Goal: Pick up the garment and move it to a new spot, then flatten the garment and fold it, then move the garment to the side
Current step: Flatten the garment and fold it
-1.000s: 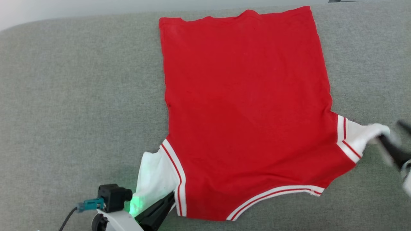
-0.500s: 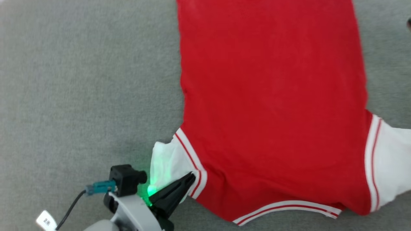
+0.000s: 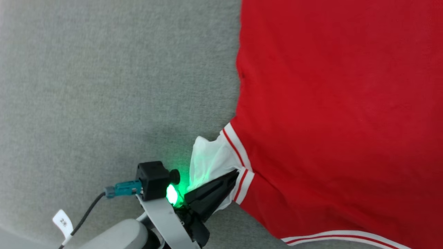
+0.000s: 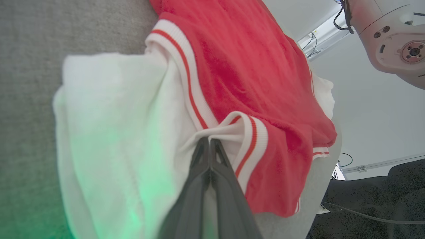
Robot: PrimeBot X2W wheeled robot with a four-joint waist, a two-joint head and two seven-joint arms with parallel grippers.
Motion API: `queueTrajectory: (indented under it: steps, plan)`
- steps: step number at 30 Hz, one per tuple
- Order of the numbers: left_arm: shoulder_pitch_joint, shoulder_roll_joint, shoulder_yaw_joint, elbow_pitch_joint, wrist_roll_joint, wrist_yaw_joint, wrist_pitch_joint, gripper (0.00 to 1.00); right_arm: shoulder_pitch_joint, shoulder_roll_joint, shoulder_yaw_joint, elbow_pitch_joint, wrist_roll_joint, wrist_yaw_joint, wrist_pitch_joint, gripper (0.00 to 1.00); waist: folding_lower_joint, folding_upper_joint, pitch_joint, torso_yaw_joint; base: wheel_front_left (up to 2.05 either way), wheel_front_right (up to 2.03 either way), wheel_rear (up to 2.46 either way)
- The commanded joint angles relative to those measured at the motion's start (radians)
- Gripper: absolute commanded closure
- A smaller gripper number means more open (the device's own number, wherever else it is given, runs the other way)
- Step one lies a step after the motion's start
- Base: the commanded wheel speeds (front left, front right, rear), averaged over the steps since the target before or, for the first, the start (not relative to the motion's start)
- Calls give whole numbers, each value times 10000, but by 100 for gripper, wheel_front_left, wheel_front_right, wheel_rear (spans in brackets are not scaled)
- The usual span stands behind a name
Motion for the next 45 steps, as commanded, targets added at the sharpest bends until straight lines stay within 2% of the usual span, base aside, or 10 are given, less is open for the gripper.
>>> queueTrajectory:
  steps: [1,8,9,11,12,20,26,34,39,45]
  plan:
    - [-107,-60,-93,508,10,-4,20,100,-324,108,42,390,-141,-16,87,0,0,-1,884,796,0,0,0]
    - [-327,-102,-232,818,-50,-20,-119,100,-363,342,321,1338,-270,-14,323,0,0,-1,979,806,0,0,0]
    - [-358,-90,-251,858,-76,-12,-154,100,-320,348,366,1452,-233,-13,333,34,0,-1,956,786,0,0,0]
    - [-423,-53,-286,924,-117,-25,-228,100,-264,300,421,1617,-165,-13,282,90,0,-1,891,736,0,0,0]
    - [-449,-36,-286,944,-135,-18,-273,100,-242,257,381,1683,-133,-13,217,100,0,-1,848,705,0,0,0]
    - [-628,139,-130,1056,-444,-37,-618,100,196,122,103,1830,264,-17,-565,100,0,-1,414,312,0,0,0]
    - [-535,296,404,1163,-606,-40,-1028,100,1069,-96,777,953,1262,-17,-1445,100,0,-1,-320,-75,0,0,0]
    - [174,458,608,941,-689,121,-1198,100,3942,-1513,1485,-1871,3311,-17,-1533,100,0,-1,-1772,-825,0,0,0]
    - [597,699,595,796,-812,298,-1170,100,6586,-2432,921,-3826,4402,-16,-1006,100,0,-1,-2503,-1263,0,0,0]
    - [916,887,541,622,-875,542,-1077,100,9924,-2489,-249,-5952,5033,-16,-245,100,0,-1,-3020,-1713,0,0,0]
